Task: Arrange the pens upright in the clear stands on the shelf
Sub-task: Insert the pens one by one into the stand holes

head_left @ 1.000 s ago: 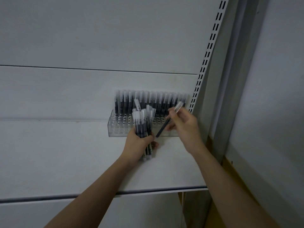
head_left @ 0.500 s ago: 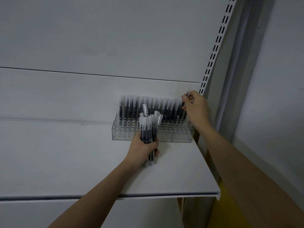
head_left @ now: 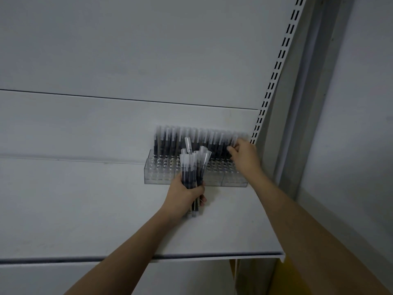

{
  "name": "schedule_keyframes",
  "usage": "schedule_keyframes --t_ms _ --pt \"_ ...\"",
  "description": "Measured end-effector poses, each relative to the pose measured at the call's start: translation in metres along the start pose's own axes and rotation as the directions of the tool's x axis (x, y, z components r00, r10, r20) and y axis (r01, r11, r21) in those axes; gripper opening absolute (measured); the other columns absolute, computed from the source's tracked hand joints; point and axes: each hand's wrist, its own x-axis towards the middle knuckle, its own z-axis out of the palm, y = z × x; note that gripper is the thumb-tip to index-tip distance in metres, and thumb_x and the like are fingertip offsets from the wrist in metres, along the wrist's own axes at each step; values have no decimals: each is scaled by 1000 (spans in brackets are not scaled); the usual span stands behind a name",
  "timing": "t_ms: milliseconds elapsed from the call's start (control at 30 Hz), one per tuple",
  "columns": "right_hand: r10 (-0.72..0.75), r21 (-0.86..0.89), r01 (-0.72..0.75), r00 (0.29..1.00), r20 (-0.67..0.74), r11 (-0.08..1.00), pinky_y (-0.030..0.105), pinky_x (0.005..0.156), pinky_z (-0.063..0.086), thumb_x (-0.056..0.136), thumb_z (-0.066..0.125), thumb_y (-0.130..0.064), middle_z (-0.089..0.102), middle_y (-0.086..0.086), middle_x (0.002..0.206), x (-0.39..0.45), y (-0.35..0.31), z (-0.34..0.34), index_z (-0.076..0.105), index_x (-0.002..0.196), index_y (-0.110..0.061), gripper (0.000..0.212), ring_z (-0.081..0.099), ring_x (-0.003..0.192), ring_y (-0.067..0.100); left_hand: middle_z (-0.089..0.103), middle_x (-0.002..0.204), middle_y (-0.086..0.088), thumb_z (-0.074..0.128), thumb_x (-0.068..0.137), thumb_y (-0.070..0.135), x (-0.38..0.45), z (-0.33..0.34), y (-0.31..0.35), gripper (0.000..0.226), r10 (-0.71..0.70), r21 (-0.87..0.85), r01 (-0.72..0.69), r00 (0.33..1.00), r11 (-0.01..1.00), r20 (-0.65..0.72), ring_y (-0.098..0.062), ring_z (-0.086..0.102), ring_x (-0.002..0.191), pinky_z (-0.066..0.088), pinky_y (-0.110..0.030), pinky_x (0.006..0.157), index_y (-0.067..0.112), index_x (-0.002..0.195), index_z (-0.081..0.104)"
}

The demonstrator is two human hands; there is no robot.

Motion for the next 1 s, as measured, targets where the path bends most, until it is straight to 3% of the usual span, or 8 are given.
schedule_keyframes --t_ms 133,233,333,500,600,700,800,1000 --pt "20 -19 -20 1000 9 1000 28 65 38 93 69 -20 57 7 81 -5 -2 -4 53 88 -9 20 53 74 20 63 69 -15 64 85 -9 1 -1 -1 22 6 -8 -6 1000 1000 15 -25 66 58 58 -39 59 -12 105 55" --pt "85 116 -70 988 -129 991 26 67 42 93 69 -24 59 3 89 -24 -3 -4 58 103 -7 22 57 80 18 64 75 -16 64 85 -9 -1 -1 0 22 9 -17 -9 999 1000 33 -26 67 59 58 -36 59 -12 105 56" --pt "71 295 -8 976 -204 956 19 70 46 98 60 -26 63 -2 93 -54 -13 4 60 105 -15 12 61 85 12 69 84 -17 64 85 -10 -3 0 3 22 21 -43 -19 998 999 52 -27 67 60 57 -36 59 -10 105 58" --pt "105 646 -80 995 1 759 23 66 54 104 49 -26 69 2 86 -97 -26 27 65 100 -16 20 65 74 9 70 80 -19 69 84 -7 -6 3 6 26 33 -111 -24 996 994 84 -32 68 62 56 -35 56 -8 107 59" --pt "112 738 -181 983 142 650 24 64 53 104 48 -27 71 -5 82 -110 -26 33 67 99 -18 22 67 76 11 71 84 -25 71 83 -5 -6 2 5 26 68 -115 -56 993 992 98 -35 69 69 60 -37 65 -6 108 63" --pt "42 734 -181 978 204 655 34 60 55 101 54 -25 69 0 85 -114 -23 36 68 105 -21 15 64 74 18 72 87 -25 69 84 -6 -4 1 4 19 85 -105 -75 991 992 101 -34 69 72 60 -37 69 -5 102 66" --pt "34 708 -149 984 174 690 38 70 57 97 60 -26 72 0 92 -114 -19 35 69 106 -21 14 67 81 15 71 87 -26 69 85 -5 -6 2 5 15 85 -113 -70 988 991 129 -34 68 68 60 -38 66 -4 100 67" --pt "36 730 -147 985 166 667 23 70 54 96 63 -18 69 -5 84 -114 -18 32 68 101 -11 9 65 77 3 69 91 -29 63 86 -10 -8 1 6 20 56 -84 -44 988 995 145 -35 69 65 58 -49 65 -9 106 62"
